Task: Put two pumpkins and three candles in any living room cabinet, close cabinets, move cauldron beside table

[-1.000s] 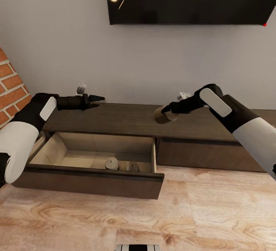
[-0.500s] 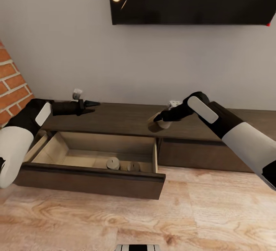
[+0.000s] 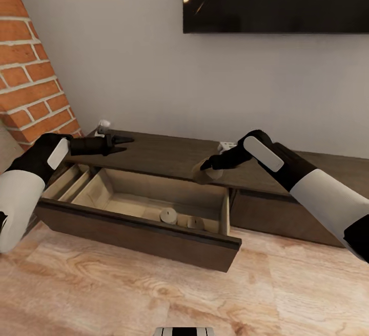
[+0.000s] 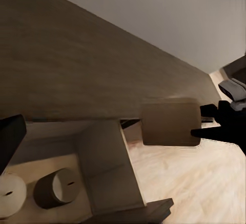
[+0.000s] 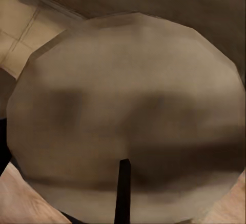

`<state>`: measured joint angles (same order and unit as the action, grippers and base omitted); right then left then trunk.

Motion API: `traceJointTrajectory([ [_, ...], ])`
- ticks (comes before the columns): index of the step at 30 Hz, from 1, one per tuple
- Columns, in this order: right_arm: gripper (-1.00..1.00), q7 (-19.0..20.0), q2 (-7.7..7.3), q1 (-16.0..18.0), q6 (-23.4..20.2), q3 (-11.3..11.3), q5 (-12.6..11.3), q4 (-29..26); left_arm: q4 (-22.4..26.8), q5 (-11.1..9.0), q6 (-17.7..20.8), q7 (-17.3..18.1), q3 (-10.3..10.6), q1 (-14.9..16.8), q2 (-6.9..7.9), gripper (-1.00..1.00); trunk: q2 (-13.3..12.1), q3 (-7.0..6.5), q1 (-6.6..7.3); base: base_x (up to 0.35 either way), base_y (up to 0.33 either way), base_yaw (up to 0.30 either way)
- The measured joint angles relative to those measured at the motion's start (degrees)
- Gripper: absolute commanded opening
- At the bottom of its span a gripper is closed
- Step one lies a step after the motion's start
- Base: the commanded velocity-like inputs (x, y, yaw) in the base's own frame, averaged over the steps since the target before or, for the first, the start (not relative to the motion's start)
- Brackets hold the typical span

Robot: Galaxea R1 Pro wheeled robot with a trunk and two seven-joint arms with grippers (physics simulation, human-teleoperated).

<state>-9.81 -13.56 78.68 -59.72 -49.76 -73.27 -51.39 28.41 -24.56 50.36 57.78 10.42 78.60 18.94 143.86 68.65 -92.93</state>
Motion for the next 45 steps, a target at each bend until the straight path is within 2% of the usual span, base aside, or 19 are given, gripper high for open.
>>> traceJointTrajectory([
  [6,-1.0,0.0,0.22,0.0,0.0,-0.1,0.0,0.0,0.0,0.0,-0.1,0.0,0.0,0.0,0.0,1.0,0.0,0.0,0.0,0.0,0.0,0.26],
  [15,-1.0,0.0,0.64,-0.1,0.0,0.0,-0.2,0.0,-0.1,0.0,-0.1,0.0,0.0,0.0,-0.02,1.0,0.0,0.0,0.0,0.0,0.0,0.031],
  [20,-1.0,-0.1,0.79,-0.1,0.1,0.0,0.0,0.1,0.1,-0.1,-0.1,0.2,0.0,0.0,-0.01,1.0,-0.1,-1.09,0.14,0.0,0.0,0.09],
  [30,-1.0,-0.1,0.8,-0.2,0.1,0.0,-0.1,0.1,0.3,-0.1,-0.1,0.3,0.0,0.0,0.0,1.0,-0.2,-3.05,0.39,0.0,0.0,0.255],
  [33,-1.0,0.0,0.8,-0.2,0.5,0.0,0.0,0.1,0.3,-0.1,0.0,0.4,0.1,0.0,0.0,1.0,-0.2,-2.96,0.39,0.0,0.0,0.271],
  [39,-1.0,-0.1,0.8,-0.2,4.5,-0.1,0.0,0.1,0.3,-0.1,0.0,0.4,0.1,0.0,0.0,1.0,-0.2,-2.79,0.39,0.0,0.0,0.272],
  [45,-1.0,-0.1,1.39,-0.2,5.0,-0.1,0.0,1.3,0.1,-0.1,0.0,0.3,0.1,0.0,0.0,1.0,-0.2,-2.59,0.38,0.0,0.0,0.268],
])
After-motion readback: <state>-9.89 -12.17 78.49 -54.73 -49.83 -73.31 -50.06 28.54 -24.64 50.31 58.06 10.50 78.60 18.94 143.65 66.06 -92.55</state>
